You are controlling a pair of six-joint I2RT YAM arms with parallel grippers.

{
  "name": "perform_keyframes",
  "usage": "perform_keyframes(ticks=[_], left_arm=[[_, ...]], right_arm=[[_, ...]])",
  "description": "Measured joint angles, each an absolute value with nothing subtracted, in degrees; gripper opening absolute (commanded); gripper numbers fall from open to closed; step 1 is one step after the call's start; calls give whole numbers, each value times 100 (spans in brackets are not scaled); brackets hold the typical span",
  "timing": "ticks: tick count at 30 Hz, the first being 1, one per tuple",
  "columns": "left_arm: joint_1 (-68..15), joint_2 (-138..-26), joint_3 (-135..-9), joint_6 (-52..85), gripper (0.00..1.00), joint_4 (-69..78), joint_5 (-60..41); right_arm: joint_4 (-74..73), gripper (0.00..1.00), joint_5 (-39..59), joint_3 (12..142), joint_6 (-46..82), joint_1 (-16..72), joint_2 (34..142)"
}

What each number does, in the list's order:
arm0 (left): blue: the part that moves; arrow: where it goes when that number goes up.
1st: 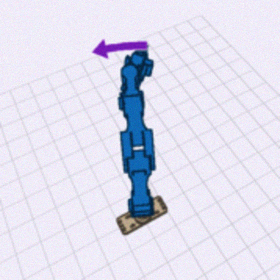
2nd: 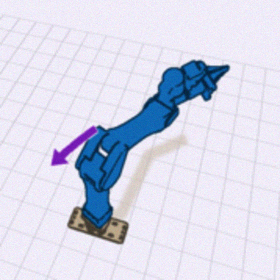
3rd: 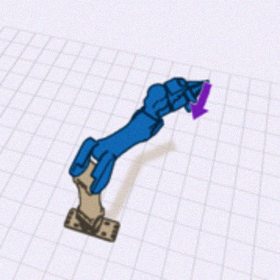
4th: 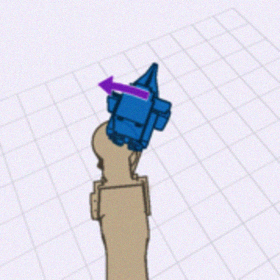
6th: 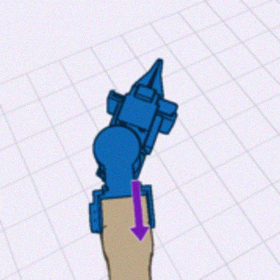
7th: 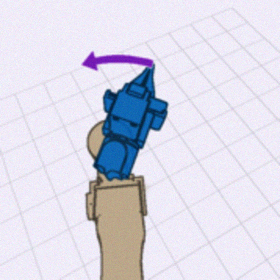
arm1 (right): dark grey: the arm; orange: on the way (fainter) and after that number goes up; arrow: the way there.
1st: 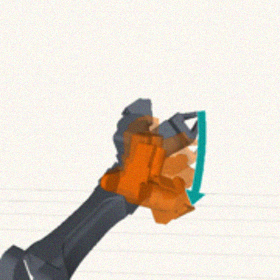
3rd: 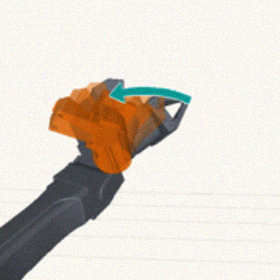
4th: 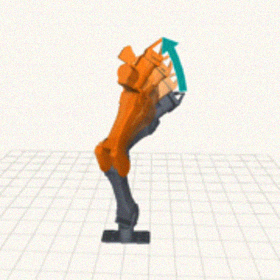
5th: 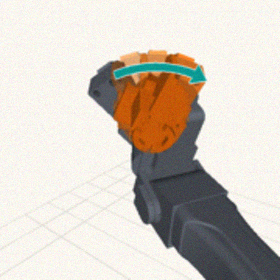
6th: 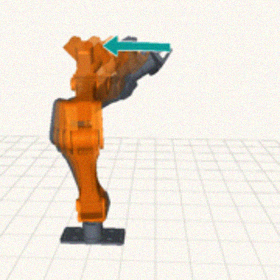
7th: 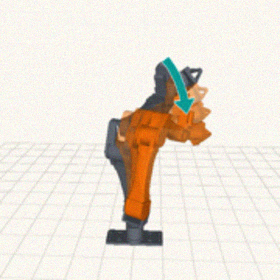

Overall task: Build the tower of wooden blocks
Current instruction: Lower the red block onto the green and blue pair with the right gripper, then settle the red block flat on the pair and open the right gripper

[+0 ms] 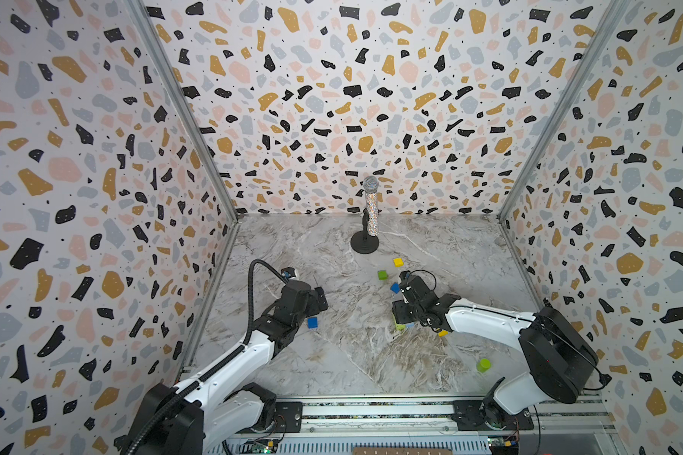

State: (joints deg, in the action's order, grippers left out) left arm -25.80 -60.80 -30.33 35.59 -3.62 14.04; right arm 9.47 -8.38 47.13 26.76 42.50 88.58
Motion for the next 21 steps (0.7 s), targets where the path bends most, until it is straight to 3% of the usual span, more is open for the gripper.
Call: perform_keyframes(ticks=[21], left_arm=[[-2580, -5981, -2991, 3514, 100, -329, 1404]], right_arm=[[1007, 53, -941, 4799, 2724, 4263, 8997]])
